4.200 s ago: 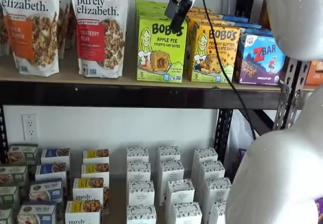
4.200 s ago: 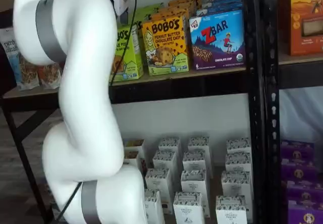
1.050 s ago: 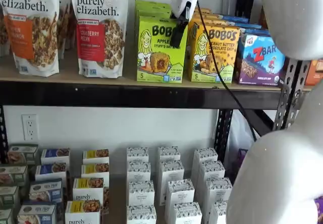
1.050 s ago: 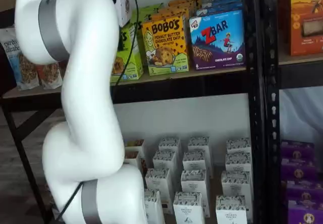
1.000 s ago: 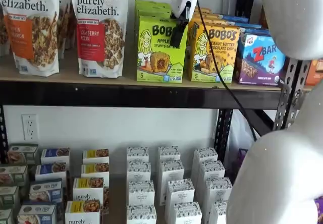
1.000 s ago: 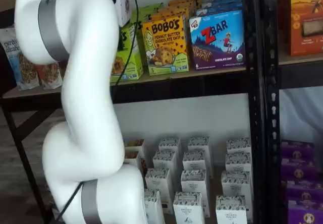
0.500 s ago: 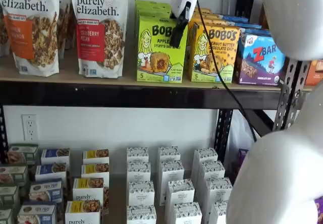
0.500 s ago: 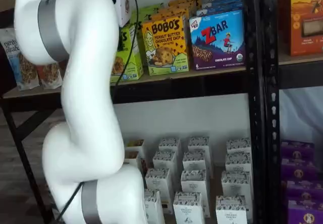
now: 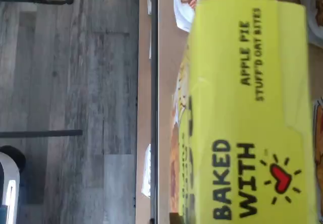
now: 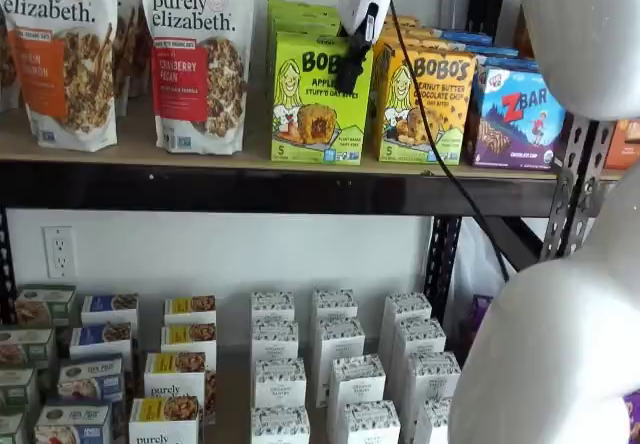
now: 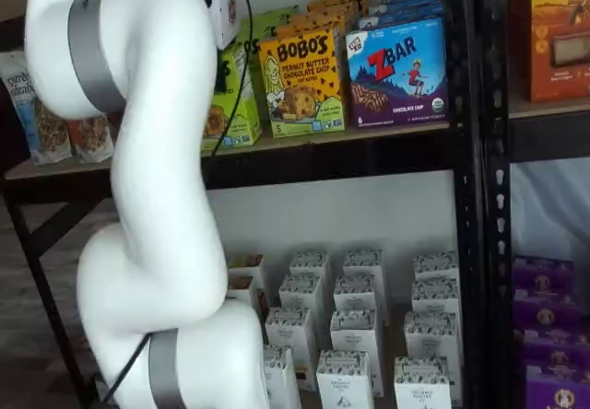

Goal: Pick the green box on the top shelf, the fourth from the left

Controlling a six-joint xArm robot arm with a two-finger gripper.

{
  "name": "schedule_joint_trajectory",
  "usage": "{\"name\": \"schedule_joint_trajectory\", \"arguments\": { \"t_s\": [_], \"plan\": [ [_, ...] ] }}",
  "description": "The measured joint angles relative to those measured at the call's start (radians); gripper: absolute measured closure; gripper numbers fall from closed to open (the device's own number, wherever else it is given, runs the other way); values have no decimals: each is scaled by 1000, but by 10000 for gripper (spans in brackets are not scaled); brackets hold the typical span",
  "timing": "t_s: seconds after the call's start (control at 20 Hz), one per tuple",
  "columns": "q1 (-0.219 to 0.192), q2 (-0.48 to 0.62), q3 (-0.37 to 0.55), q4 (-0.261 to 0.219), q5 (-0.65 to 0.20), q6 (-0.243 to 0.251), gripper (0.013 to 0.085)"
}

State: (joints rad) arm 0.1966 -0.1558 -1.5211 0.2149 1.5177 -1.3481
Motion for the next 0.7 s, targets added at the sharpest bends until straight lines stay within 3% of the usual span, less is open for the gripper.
{"name": "schedule_joint_trajectory", "arguments": {
  "t_s": [0.15,0.5,0.7],
  "plan": [
    [1,-1,2,-1,-3,0,530],
    [-2,-2,0,6,-2,-1,690],
    [-1,5,-11,1,12,0,690]
  ]
}}
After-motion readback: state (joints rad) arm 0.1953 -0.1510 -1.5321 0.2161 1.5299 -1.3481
